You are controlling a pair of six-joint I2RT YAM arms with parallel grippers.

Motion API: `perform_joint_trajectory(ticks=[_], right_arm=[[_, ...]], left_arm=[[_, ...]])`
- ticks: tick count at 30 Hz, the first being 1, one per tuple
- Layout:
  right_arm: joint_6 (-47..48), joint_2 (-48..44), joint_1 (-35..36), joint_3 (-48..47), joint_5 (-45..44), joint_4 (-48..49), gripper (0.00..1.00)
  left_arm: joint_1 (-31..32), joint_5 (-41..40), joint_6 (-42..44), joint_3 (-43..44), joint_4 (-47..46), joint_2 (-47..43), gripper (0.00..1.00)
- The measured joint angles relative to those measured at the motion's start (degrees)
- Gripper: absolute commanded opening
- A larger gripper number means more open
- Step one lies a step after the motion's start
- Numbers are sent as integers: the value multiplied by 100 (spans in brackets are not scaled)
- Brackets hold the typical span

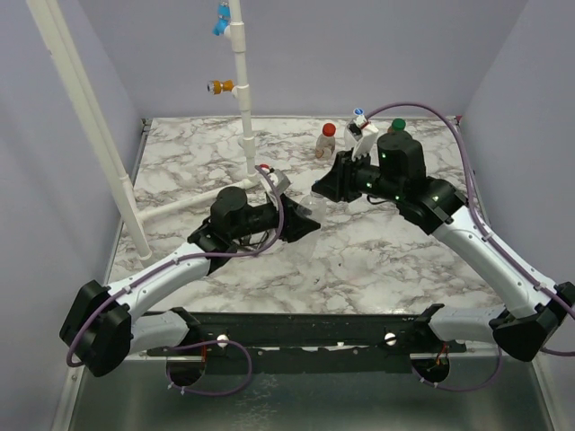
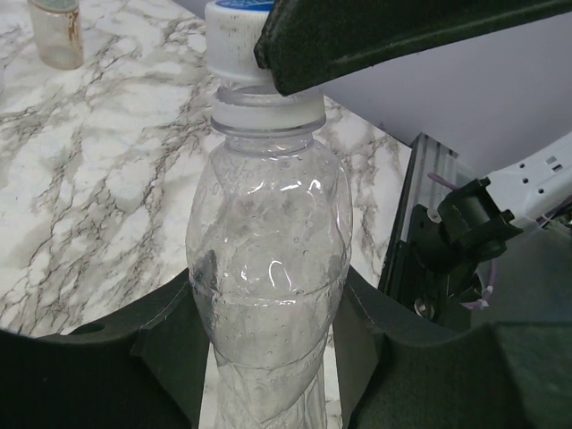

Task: Screw on the bottle caps
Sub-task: Screw the bottle cap onto the plastic bottle.

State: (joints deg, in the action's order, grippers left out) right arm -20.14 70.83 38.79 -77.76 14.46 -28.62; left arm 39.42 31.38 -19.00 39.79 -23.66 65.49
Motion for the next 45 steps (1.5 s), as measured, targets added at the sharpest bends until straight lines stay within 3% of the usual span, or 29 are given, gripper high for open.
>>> perform_joint_trajectory(ticks=[12, 22, 26, 34, 45], right_arm=[[-920, 551, 0, -92, -1390, 96, 6], [-1766, 1353, -4, -935, -2253, -527, 6], [-2020, 1467, 57, -1029, -2599, -640, 6], [-2120, 1445, 365, -1003, -3471, -503, 6], [-1950, 1388, 557, -914, -3768, 15, 6]], left_arm=[[173, -1353, 170, 511, 426, 686, 0], [844, -3663, 1080, 931, 621, 1204, 0], [973, -4212, 1200, 1036, 623, 1386, 0], [992, -4363, 1062, 1154, 551, 1519, 0], [533, -3499, 492, 1150, 262, 1473, 0]])
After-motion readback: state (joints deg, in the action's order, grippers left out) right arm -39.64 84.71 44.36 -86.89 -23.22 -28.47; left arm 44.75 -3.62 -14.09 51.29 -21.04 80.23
